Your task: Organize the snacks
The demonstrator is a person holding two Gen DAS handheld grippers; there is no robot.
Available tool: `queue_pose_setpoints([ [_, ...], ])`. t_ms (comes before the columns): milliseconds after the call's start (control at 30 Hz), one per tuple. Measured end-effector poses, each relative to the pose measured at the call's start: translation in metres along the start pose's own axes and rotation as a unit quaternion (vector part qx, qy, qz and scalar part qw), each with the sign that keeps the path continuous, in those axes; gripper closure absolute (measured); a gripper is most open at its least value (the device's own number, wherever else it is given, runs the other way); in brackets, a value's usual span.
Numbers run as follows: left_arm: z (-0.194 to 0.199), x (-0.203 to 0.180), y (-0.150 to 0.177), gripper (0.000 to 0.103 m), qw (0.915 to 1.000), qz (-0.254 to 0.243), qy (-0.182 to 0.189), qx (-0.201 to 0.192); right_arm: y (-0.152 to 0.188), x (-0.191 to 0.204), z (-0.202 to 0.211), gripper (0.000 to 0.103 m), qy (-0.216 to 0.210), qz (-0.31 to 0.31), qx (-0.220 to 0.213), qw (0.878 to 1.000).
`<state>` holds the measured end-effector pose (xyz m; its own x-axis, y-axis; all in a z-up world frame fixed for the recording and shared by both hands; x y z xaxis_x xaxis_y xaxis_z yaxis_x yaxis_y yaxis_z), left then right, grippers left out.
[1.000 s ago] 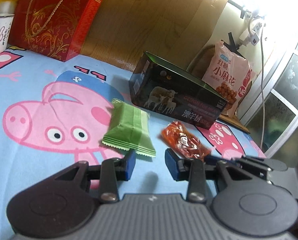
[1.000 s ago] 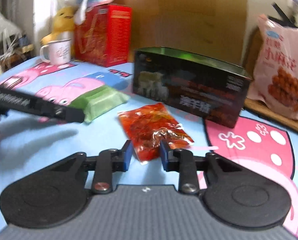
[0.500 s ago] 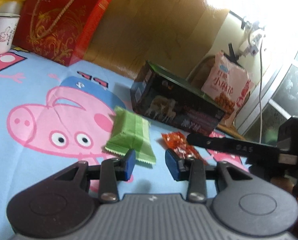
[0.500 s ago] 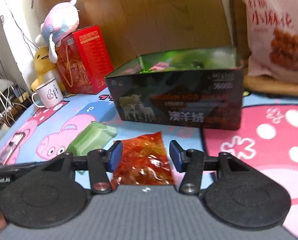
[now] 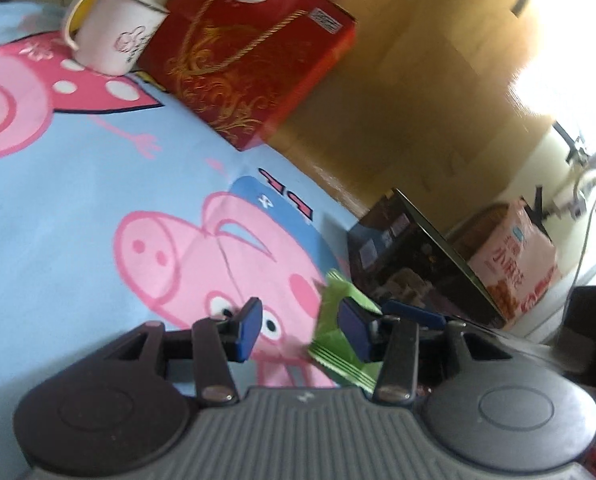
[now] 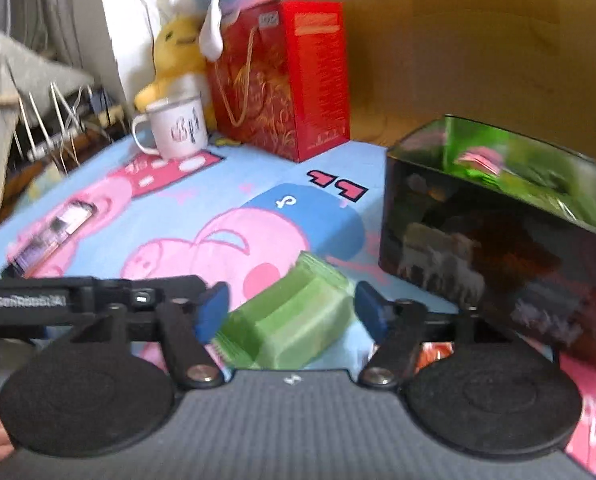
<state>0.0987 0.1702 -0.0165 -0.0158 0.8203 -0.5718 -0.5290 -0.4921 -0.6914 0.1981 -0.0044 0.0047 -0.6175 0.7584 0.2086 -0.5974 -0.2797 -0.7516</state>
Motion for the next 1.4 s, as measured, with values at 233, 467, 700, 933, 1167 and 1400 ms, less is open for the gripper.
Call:
queue_pose_setpoints([
  [233,0.001,0.004,-0.001,0.059,0.9999,0.007,-0.007,-0.009,0.012,0.005,0.001,0.031,-0.039,0.046,0.039,0.997],
  [467,-0.002,-0.006,0.002,0.058,0.9993,-0.016,0.029,0.015,0.068,0.03,0.069,0.028,-0.115,0.201,0.031,0.972],
  [700,-0.006,-0.032,0.012,0.052,0.9938,-0.083,0.062,0.041,0.096,0.011,0.128,0.01,0.003,0.162,-0.04,0.986],
  [933,-0.008,-0.041,0.021,0.052,0.9908,-0.103,0.057,0.066,0.118,0.028,0.113,0.02,-0.015,0.064,-0.023,0.998],
  [1167,0.003,-0.067,0.048,0.065,0.9796,-0.145,0.094,0.102,0.128,0.01,0.13,0.033,0.015,0.058,-0.032,0.998],
  [1400,0.002,-0.106,0.084,0.066,0.9658,-0.16,0.142,0.147,0.144,-0.015,0.158,0.027,0.077,0.055,-0.051,0.994],
])
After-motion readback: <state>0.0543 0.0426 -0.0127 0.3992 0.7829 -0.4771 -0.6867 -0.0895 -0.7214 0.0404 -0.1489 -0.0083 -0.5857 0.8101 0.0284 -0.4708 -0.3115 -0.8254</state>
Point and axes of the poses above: each gripper's, at about its wrist camera, not at the fingertips, and z roughly against the way its jaws point, x to its left, y to its underside, the point moved 3 cm from there along -z, roughly the way its jaws point, and after that the axes turned 6 degrees about -z, right-handed, at the moved point
